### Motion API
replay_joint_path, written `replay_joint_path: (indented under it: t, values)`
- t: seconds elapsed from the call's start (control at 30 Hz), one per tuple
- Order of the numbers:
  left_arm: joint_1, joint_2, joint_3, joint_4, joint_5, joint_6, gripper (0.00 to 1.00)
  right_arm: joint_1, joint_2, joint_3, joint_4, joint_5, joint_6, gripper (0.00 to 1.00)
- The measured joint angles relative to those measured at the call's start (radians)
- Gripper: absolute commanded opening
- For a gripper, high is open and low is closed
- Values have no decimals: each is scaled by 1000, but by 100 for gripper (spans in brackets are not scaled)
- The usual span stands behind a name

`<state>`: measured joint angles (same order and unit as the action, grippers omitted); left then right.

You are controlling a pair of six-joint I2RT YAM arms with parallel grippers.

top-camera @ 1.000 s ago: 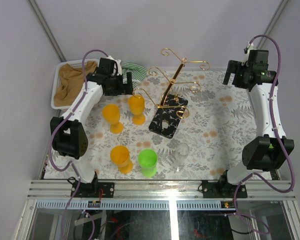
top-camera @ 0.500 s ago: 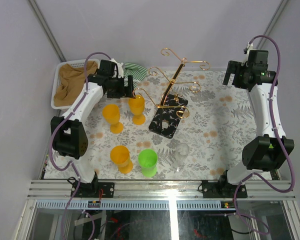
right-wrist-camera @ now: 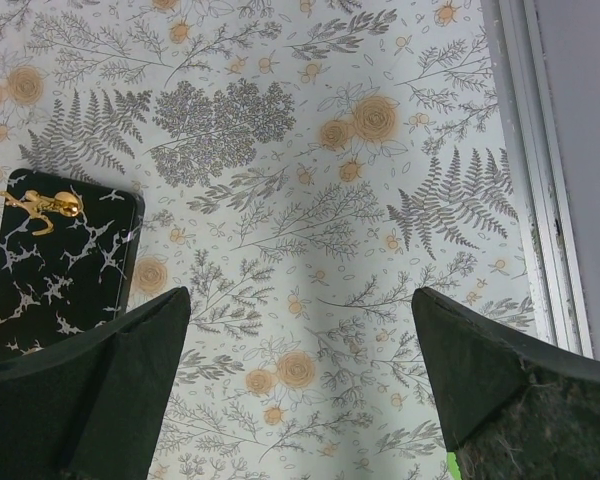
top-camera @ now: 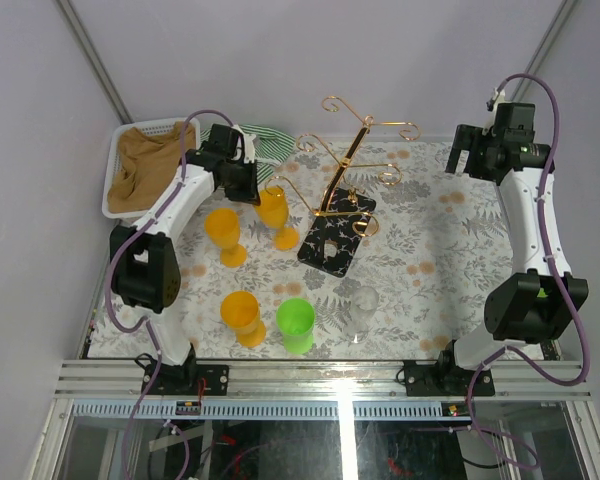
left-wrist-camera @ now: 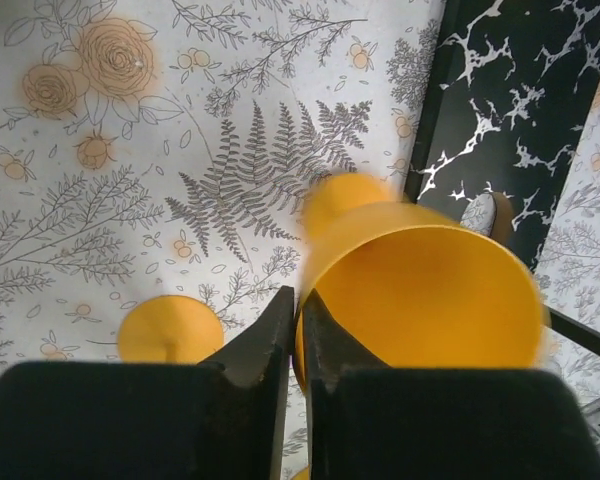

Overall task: Place the wine glass upside down on the wine glass rack
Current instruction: Pick up the wine glass at the center of the board.

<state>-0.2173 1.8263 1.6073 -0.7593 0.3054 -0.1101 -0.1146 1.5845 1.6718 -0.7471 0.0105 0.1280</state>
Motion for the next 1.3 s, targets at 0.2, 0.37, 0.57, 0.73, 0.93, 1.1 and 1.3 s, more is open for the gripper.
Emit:
replay_joint_path:
  t: [0.2,0.37,0.57,0.73,0.93,1.1,1.3]
  values:
    - [0,6,18,-19,-34,-1,0,0,-15,-2,1,2,-1,99]
    - [9,13,148,-65,-129,-2,0,0,-21,-2,1,9,0,99]
    - [45,13,288,-87,-303,-8,0,-7,-21,-2,1,23,25,99]
    - [94,13,386,-106,-357,-28,0,-29,-21,-2,7,-48,41,99]
    - [149,-32,460,-18,-350,-52,0,-33,-48,-1,74,-142,58,100]
    - [150,-172,353,259,-204,-100,0,-34,-114,-48,294,-346,182,99]
    - [109,-268,280,613,-38,-212,0,35,-124,-87,672,-567,457,99]
